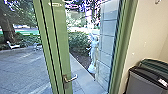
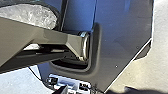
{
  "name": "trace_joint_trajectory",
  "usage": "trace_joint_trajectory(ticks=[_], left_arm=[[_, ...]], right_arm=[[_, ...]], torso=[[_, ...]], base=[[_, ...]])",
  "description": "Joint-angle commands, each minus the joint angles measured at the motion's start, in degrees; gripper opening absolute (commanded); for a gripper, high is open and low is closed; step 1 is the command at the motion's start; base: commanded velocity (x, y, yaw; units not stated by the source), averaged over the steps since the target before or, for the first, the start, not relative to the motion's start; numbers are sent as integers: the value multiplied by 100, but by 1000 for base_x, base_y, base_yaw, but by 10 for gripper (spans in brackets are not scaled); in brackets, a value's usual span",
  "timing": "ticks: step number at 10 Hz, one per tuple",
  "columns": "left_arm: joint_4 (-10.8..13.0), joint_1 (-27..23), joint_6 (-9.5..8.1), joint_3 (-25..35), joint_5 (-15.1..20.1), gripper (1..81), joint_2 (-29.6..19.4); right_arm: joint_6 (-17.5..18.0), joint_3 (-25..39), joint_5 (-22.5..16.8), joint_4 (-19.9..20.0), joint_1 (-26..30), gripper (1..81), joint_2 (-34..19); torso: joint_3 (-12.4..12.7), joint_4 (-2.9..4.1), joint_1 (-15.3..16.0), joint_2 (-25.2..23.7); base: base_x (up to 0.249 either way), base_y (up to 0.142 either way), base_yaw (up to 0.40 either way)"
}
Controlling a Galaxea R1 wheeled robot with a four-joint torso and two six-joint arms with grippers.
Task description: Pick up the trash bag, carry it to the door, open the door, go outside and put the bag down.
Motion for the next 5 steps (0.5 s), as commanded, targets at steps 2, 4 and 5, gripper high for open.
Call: trace_joint_trajectory(ticks=[2,4,5], left_arm=[[45,-287,15,11,341,10,18],[80,-287,16,3,341,10,-8],[80,-287,15,3,341,10,-9]], right_arm=[[-2,1,-369,-2,220,811,22],[-2,1,-369,-2,229,811,22],[-2,1,-369,-2,237,811,22]], torso=[[0,0,0,0],[0,0,0,0],[0,0,0,0]], base=[[0,0,0],[0,0,0],[0,0,0]])
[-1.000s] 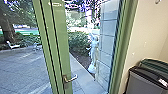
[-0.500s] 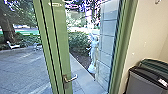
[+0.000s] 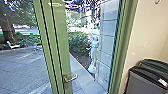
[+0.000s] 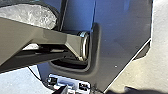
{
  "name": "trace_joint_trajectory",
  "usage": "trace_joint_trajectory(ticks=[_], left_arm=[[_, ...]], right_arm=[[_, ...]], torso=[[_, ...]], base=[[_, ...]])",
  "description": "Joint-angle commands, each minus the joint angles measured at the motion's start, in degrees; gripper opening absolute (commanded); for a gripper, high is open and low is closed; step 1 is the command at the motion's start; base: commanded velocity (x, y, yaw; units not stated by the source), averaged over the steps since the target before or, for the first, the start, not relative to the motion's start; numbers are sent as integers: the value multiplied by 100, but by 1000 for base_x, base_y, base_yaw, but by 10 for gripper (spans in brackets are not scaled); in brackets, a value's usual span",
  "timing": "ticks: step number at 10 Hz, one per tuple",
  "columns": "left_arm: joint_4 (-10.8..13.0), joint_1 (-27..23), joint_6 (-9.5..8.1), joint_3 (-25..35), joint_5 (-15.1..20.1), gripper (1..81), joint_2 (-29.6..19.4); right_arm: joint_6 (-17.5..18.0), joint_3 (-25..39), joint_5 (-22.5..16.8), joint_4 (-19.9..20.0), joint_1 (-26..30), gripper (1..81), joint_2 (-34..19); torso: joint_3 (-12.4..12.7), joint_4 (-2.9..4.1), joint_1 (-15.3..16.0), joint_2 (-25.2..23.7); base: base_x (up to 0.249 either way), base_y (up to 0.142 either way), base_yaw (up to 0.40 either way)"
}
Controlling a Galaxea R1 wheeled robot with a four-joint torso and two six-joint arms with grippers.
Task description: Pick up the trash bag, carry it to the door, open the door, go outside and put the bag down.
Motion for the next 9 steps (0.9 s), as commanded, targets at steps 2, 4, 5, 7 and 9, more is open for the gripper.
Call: trace_joint_trajectory(ticks=[2,4,5,7,9], left_arm=[[74,-289,24,11,339,10,-6],[74,-289,33,11,339,10,-24],[66,-289,33,11,330,10,-50],[57,-245,33,46,111,10,-103],[22,-192,24,46,-57,10,-138]], right_arm=[[-2,8,-369,-5,237,811,22],[-2,8,-369,-5,228,811,22],[-2,8,-369,4,211,811,13],[-11,8,-369,4,193,811,-14],[-11,52,-369,-5,193,811,-31]], torso=[[0,0,0,0],[0,0,0,0],[0,0,-2,0],[0,0,-2,0],[0,0,-2,0]], base=[[0,0,0],[0,0,223],[0,0,284],[0,0,284],[0,0,287]])
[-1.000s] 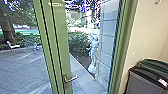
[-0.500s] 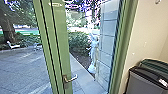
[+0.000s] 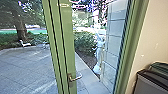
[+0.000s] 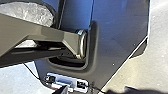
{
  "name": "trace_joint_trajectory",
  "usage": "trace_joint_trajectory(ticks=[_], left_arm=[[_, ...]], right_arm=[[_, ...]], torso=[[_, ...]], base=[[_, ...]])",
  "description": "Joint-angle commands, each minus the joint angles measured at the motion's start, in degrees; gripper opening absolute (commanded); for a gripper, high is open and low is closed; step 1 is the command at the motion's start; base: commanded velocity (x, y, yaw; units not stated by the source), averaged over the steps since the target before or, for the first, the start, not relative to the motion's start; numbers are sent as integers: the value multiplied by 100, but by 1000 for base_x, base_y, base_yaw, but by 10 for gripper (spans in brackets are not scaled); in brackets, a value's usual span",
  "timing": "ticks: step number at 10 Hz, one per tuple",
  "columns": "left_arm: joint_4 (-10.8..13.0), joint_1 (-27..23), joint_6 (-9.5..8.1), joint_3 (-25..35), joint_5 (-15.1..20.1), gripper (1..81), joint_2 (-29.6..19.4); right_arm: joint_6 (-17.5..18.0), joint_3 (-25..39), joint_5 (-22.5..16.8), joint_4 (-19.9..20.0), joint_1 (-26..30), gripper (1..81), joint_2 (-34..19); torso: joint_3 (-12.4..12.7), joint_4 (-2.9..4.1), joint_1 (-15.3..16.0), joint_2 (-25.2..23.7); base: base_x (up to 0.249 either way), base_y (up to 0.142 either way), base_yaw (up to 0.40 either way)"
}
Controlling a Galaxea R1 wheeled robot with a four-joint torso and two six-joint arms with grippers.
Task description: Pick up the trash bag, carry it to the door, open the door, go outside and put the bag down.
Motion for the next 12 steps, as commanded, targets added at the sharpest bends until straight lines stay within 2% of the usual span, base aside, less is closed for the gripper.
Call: trace_joint_trajectory(ticks=[1,2,4,5,12], left_arm=[[-18,-269,22,72,221,10,-52],[-44,-260,22,212,107,10,-139],[-45,-260,13,642,80,10,-386],[-53,-251,13,749,80,10,-474],[-36,-243,13,731,89,10,-483]], right_arm=[[-20,128,-354,-13,228,811,-26],[-20,346,-327,-22,220,811,-148],[-20,996,-292,-22,211,811,-526],[-20,1235,-292,-22,211,811,-667],[-20,1271,-292,-13,202,811,-694]], torso=[[0,0,0,0],[0,0,0,0],[0,0,0,0],[0,0,0,0],[0,0,0,0]], base=[[0,0,294],[0,0,293],[0,220,0],[0,0,295],[0,0,308]])
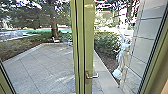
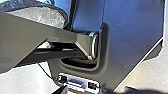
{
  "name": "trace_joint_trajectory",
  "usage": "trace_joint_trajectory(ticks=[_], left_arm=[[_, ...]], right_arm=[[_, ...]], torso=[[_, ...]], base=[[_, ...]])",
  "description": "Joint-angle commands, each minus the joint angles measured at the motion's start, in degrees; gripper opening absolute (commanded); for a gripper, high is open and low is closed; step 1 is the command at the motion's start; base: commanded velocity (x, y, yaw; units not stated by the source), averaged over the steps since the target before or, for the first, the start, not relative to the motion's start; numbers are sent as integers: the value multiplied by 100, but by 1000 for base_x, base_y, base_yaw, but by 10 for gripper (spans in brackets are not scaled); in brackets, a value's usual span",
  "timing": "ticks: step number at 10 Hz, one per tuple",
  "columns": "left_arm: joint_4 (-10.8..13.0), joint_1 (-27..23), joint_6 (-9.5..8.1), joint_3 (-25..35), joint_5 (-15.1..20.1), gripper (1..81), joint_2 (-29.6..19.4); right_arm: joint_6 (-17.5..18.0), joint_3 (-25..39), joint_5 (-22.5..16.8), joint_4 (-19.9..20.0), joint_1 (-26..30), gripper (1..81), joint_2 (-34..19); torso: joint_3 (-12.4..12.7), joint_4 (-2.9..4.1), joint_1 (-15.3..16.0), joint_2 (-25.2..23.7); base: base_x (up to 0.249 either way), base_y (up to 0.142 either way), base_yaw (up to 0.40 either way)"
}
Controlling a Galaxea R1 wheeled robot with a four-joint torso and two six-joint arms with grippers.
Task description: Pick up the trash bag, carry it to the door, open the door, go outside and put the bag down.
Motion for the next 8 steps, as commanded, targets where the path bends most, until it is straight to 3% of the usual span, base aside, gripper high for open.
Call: trace_joint_trajectory(ticks=[1,8], left_arm=[[-16,-265,15,57,298,10,-58],[1,-247,15,21,308,10,-93]], right_arm=[[-14,60,-388,-8,225,811,-94],[-5,51,-379,18,199,811,-261]], torso=[[0,0,0,0],[0,0,0,0]], base=[[0,0,311],[0,0,313]])
